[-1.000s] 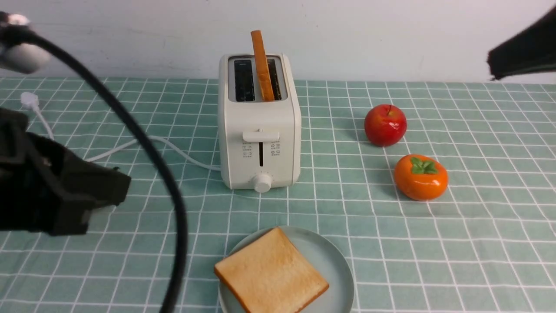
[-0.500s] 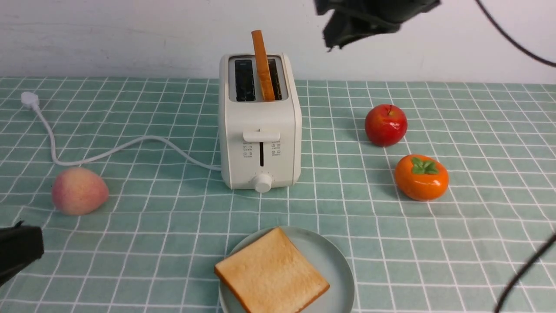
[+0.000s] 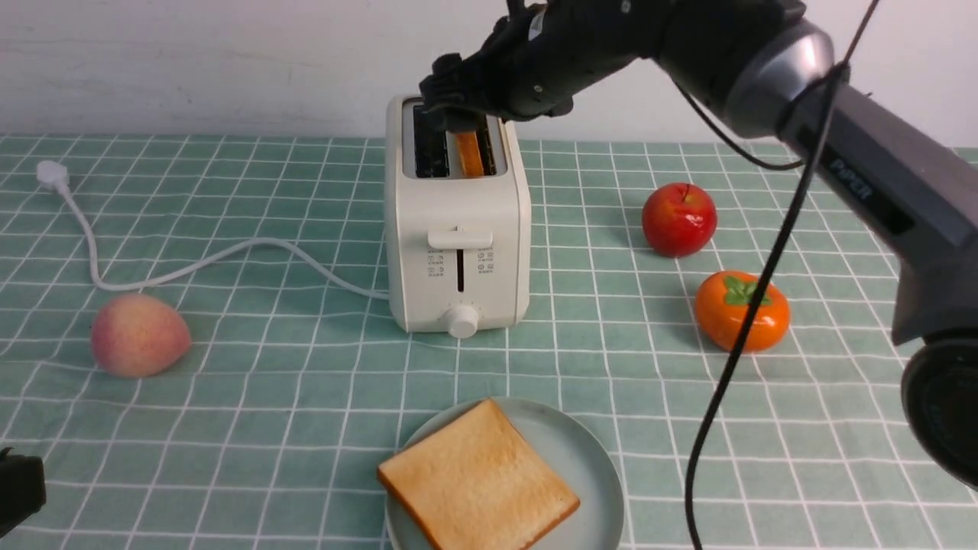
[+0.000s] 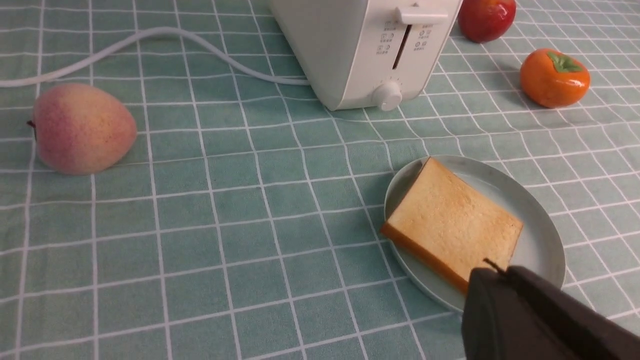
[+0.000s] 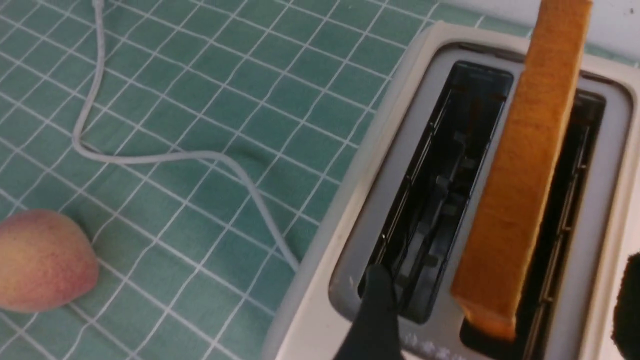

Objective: Take toasted bread from bread machine on blue coffee table place on plate.
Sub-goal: 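Grasp the toast slice in the toaster and pull it up out of the slot with the right gripper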

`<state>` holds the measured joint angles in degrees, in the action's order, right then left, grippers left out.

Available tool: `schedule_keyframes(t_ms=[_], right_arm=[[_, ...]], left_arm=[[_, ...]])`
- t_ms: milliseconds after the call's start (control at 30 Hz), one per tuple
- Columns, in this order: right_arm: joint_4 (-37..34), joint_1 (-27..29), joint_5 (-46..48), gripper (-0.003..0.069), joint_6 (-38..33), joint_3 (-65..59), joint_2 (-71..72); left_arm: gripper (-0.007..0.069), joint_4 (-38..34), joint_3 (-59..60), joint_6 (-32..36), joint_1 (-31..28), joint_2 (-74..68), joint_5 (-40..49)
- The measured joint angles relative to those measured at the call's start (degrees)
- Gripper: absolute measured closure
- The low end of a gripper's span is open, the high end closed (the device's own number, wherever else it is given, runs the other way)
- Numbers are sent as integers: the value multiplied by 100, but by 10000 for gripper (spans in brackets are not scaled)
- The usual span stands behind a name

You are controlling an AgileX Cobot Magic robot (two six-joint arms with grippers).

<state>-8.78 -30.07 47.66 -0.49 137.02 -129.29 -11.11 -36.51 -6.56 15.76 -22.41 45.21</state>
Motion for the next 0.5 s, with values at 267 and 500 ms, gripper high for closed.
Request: schedule_keyframes(t_ms=[267,500], right_arm=[[259,12,-166,503,0,0,-185],[610,44,306,582,0,-6,553]], left_arm=[[638,30,0,0,0,0,16],[638,72,0,0,0,4,16]])
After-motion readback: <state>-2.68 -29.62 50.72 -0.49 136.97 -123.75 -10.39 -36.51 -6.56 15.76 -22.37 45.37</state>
